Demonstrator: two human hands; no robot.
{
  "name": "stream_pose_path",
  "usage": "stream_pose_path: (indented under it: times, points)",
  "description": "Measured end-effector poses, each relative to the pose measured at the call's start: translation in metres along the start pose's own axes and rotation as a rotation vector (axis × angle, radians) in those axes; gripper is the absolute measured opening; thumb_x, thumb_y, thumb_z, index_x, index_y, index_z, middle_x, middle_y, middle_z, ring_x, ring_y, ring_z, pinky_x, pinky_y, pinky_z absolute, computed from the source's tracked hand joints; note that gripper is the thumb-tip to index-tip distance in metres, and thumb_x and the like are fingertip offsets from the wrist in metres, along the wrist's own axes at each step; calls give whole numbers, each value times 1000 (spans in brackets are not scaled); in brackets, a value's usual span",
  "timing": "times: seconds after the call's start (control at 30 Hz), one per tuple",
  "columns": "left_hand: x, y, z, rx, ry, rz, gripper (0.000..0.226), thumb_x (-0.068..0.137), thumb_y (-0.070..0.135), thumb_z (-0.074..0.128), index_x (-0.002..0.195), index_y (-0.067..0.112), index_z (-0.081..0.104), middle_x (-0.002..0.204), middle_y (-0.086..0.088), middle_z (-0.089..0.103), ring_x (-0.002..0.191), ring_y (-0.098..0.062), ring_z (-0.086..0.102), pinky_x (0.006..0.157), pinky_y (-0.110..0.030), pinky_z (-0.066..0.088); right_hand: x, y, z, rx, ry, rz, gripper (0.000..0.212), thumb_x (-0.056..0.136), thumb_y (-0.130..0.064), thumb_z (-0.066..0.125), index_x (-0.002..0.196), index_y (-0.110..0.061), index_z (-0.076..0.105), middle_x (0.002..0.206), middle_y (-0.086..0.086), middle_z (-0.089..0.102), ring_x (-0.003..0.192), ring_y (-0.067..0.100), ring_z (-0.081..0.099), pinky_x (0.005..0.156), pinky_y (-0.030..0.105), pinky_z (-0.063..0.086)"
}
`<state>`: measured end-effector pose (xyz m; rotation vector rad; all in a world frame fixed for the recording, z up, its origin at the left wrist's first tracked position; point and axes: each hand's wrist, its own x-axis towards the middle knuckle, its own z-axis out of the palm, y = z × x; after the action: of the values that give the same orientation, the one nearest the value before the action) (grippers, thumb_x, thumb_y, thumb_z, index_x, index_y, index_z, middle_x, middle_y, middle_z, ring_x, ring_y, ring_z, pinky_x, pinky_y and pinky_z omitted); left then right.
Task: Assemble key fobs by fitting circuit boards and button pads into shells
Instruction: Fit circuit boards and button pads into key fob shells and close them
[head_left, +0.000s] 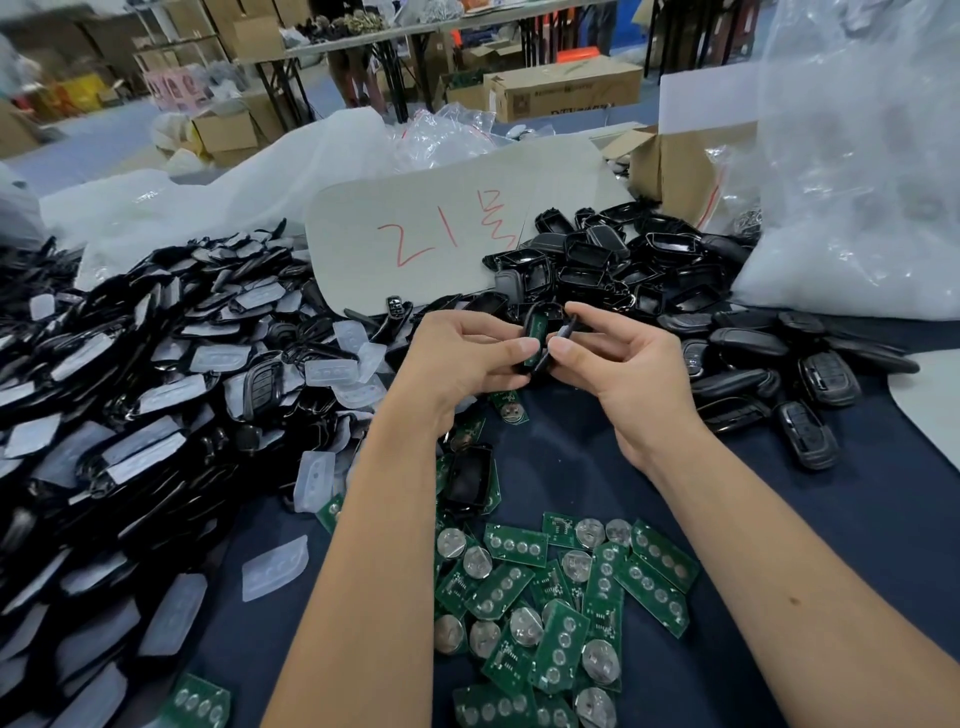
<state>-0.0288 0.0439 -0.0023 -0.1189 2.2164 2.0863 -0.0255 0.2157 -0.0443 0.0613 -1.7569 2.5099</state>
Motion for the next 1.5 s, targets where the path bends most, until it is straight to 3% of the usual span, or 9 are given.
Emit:
stream_pose_path:
  times: [0.13, 0.3, 0.47, 0.57, 0.73, 0.87, 1.0, 1.23, 1.5]
  points:
    - [1, 0, 6, 144, -59, 118, 24, 86, 2, 81, 75, 23, 82, 79, -6, 77, 77, -16, 75, 70, -27, 62, 2, 3, 0, -14, 56, -5, 49, 81, 0, 86, 126, -13, 73, 95, 5, 81, 91, 20, 79, 79, 30, 64]
    - [0, 2, 5, 278, -130, 211, 24, 80, 0, 84, 92, 21, 82, 88, -5, 80, 86, -19, 76, 83, -32, 62, 4, 5, -1, -27, 110, -1, 52, 77, -3, 90, 125, -14, 74, 96, 9, 80, 91, 25, 79, 82, 37, 64]
    - [0, 2, 8, 429, -86, 316, 26, 70, 5, 93, 91, 18, 83, 68, 9, 70, 64, -5, 64, 69, -23, 57, 4, 3, -4, -93, 104, -24, 49, 73, -17, 94, 117, -20, 75, 91, 12, 79, 92, 31, 78, 83, 48, 65]
    - [1, 2, 10, 443, -73, 309, 22, 74, 2, 89, 90, 15, 82, 66, 1, 72, 61, -12, 70, 71, -35, 65, 2, 4, -4, -148, 117, -48, 45, 68, -24, 95, 108, -24, 75, 90, 14, 77, 87, 35, 78, 82, 53, 64]
    - [1, 1, 2, 450, -64, 269, 21, 77, 1, 86, 89, 17, 82, 67, -1, 73, 63, -16, 73, 70, -32, 63, 1, 1, -6, -284, 41, -93, 39, 75, -39, 88, 111, -35, 74, 96, 9, 73, 81, 26, 77, 65, 35, 63]
    - [0, 1, -5, 433, -76, 251, 25, 77, 0, 85, 93, 19, 84, 76, -8, 77, 64, -12, 70, 63, -18, 54, 3, -2, -10, -281, -124, -98, 35, 95, -14, 75, 125, -31, 74, 106, 5, 73, 75, 18, 71, 59, 25, 54]
    - [1, 1, -7, 453, -79, 297, 30, 74, 2, 87, 89, 28, 84, 75, 5, 77, 64, -4, 65, 66, -17, 52, 3, -4, -12, -248, -189, -104, 30, 91, 3, 74, 109, -21, 79, 89, 3, 77, 77, 17, 70, 66, 23, 55]
    - [3, -3, -12, 338, -38, 335, 29, 72, 3, 91, 83, 28, 82, 74, 9, 75, 73, -4, 68, 72, -18, 55, 3, -6, -14, -175, -177, -83, 28, 84, 6, 79, 98, -18, 80, 97, 29, 74, 84, 28, 71, 88, 40, 60]
    - [4, -1, -15, 324, -78, 341, 25, 73, 1, 90, 82, 23, 82, 78, -4, 77, 74, -16, 71, 78, -32, 59, 1, -8, -14, -147, -204, -86, 24, 85, 3, 79, 96, -18, 80, 86, 18, 76, 77, 23, 71, 77, 27, 57]
